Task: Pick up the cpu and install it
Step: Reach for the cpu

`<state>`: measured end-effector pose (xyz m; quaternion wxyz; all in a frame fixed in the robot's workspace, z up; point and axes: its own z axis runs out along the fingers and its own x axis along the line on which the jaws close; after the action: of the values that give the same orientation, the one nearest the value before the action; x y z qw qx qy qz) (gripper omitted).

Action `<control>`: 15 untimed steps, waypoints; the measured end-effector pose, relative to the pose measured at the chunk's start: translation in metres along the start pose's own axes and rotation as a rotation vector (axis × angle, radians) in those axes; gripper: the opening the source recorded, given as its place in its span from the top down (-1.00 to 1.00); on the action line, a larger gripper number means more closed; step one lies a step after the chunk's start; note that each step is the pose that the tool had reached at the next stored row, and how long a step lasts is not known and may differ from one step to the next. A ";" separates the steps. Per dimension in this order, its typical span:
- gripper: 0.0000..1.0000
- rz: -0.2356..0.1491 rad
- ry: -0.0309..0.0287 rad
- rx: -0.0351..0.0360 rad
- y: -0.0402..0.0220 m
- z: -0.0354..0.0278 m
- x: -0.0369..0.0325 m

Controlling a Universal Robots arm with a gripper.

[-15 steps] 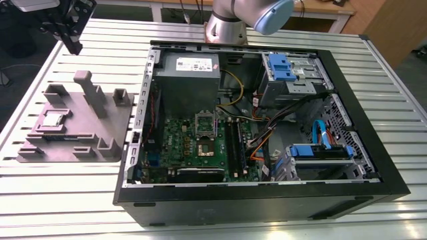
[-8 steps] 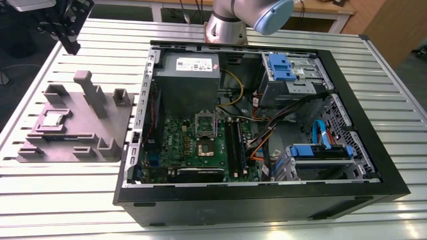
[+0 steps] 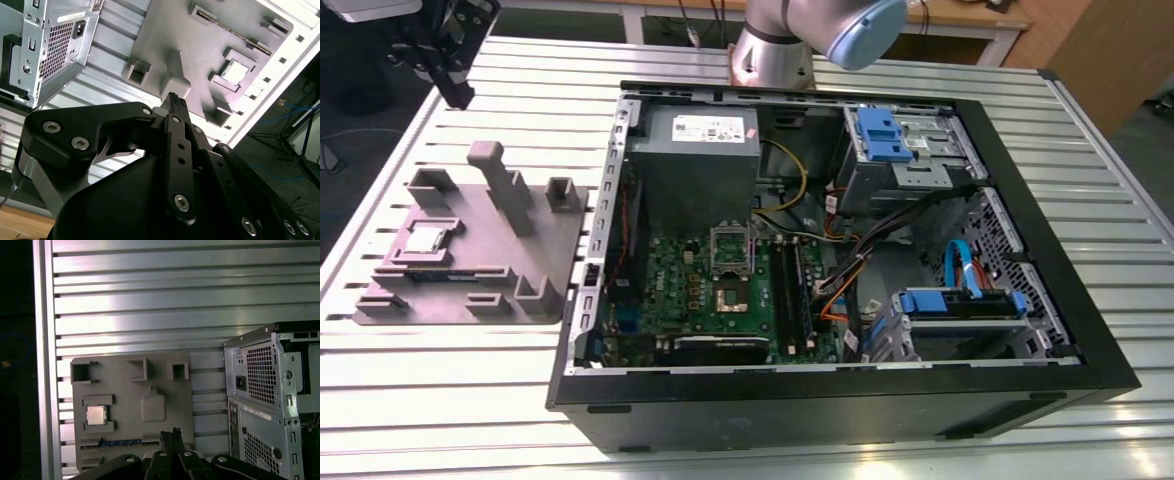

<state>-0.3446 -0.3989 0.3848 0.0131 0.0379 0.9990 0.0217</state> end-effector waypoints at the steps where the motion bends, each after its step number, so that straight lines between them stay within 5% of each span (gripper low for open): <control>1: 0.80 0.000 0.0000 0.0000 -0.0001 0.0000 0.0004; 15: 0.80 0.000 0.0000 0.0000 -0.0007 -0.0003 0.0093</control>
<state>-0.3539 -0.3989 0.3848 0.0131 0.0379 0.9990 0.0217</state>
